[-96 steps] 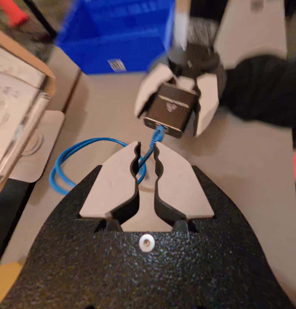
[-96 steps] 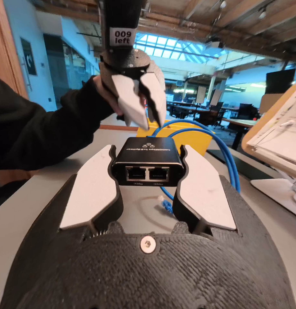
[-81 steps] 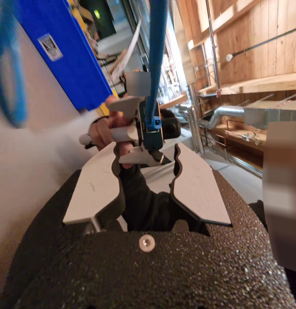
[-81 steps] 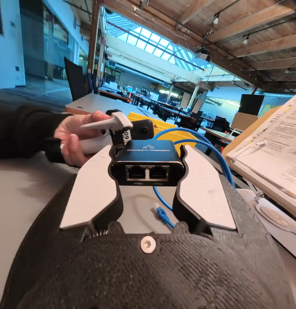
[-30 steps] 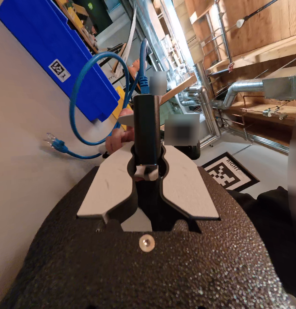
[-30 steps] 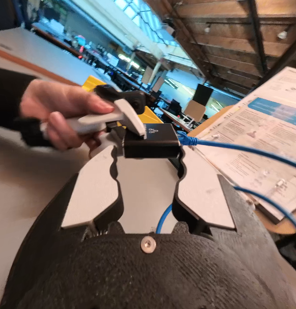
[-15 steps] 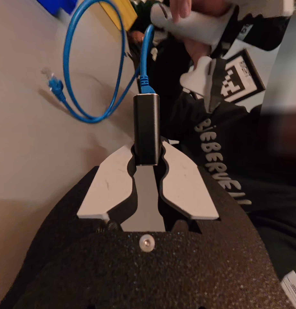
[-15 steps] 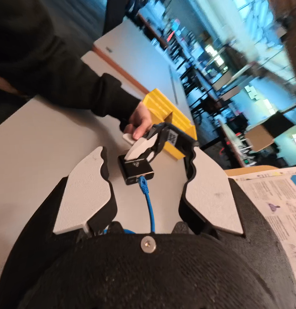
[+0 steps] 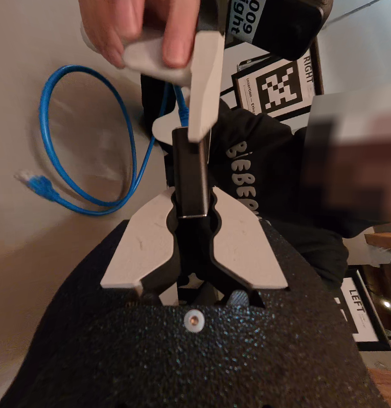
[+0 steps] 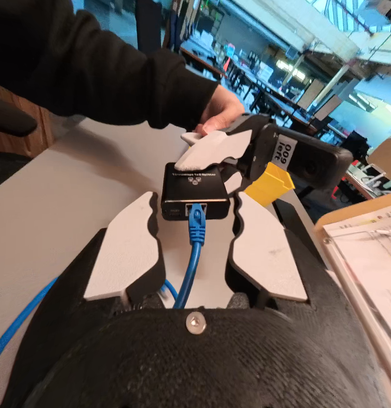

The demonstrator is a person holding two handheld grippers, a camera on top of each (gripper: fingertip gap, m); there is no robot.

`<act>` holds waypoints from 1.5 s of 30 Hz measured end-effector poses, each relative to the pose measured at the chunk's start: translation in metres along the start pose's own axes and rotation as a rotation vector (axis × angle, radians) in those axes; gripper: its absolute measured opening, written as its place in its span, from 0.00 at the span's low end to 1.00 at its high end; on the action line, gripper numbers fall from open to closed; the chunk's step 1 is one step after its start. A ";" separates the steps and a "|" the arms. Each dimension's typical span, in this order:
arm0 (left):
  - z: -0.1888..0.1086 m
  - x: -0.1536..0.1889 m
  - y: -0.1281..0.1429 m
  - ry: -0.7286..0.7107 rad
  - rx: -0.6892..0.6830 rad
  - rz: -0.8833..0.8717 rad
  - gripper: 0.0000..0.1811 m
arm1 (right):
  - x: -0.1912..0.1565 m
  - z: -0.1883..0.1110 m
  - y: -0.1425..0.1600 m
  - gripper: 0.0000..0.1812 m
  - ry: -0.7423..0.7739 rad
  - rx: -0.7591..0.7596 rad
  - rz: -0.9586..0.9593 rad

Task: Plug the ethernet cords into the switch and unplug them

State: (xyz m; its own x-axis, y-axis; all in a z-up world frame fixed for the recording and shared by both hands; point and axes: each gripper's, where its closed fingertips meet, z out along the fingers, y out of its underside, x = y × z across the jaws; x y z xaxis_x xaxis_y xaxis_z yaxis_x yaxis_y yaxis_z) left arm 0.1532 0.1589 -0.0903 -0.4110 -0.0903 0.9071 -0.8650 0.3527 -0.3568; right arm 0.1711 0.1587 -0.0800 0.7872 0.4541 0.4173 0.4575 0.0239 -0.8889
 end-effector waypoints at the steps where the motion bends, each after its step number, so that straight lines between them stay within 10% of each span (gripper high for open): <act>1: 0.002 -0.002 0.002 -0.005 -0.012 -0.004 0.14 | -0.004 0.002 0.000 0.34 0.000 0.041 0.013; 16: 0.020 -0.011 0.010 -0.011 -0.087 -0.027 0.14 | -0.028 0.008 0.018 0.35 0.100 0.146 0.095; 25: -0.006 -0.015 -0.025 -0.315 0.282 0.208 0.30 | -0.009 -0.003 0.017 0.35 0.161 0.258 0.336; 35: -0.080 0.016 0.009 -0.616 0.668 0.248 0.28 | 0.004 -0.027 0.020 0.35 0.183 0.376 0.410; 42: -0.003 -0.004 -0.008 -0.464 0.600 0.156 0.36 | -0.013 0.006 0.023 0.35 0.187 0.212 0.222; 45: 0.015 -0.010 -0.022 -0.334 0.619 0.109 0.26 | -0.022 0.015 0.016 0.35 0.191 0.215 0.155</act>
State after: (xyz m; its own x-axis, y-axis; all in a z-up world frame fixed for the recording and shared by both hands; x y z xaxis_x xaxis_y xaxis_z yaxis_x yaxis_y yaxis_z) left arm 0.1719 0.1377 -0.0945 -0.4846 -0.4003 0.7777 -0.7779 -0.2093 -0.5925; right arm 0.1550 0.1625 -0.1059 0.9135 0.2919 0.2833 0.2440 0.1641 -0.9558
